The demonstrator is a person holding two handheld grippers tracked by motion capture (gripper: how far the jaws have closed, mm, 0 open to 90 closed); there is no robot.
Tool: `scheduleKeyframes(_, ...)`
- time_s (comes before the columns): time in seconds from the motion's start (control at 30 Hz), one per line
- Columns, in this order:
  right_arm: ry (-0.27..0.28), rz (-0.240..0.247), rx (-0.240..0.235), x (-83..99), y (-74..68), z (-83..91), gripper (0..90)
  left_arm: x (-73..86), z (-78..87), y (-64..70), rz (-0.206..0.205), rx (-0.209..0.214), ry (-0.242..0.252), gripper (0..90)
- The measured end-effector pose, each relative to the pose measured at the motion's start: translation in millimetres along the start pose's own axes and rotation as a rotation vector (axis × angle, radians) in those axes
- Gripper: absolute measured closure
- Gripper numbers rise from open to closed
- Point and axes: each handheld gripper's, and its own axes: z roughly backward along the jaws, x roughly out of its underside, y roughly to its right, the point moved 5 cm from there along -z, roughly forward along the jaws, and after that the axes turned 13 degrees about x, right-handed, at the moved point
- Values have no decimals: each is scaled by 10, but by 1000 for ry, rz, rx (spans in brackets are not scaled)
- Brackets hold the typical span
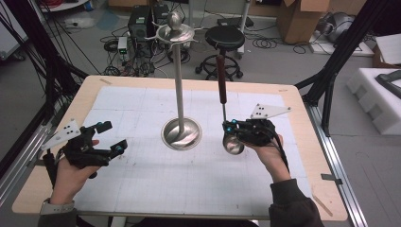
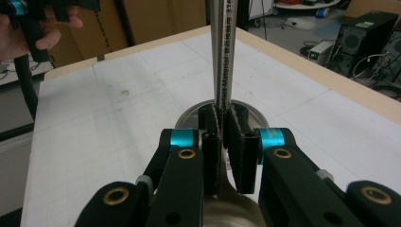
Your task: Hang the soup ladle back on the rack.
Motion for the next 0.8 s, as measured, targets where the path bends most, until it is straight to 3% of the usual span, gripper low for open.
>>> scheduleKeyframes(0.27, 4, 26, 8, -142, 53, -7, 844, -42, -57, -58, -5, 3, 0, 17)
scheduleKeyframes(0.53, 15, 23, 2, -240, 89, -40, 844, -32, -105, -166, 5, -5, -11, 17)
scheduleKeyframes(0.8, 37, 19, -12, -349, 65, -71, 844, -49, -84, -184, 6, -10, -5, 17)
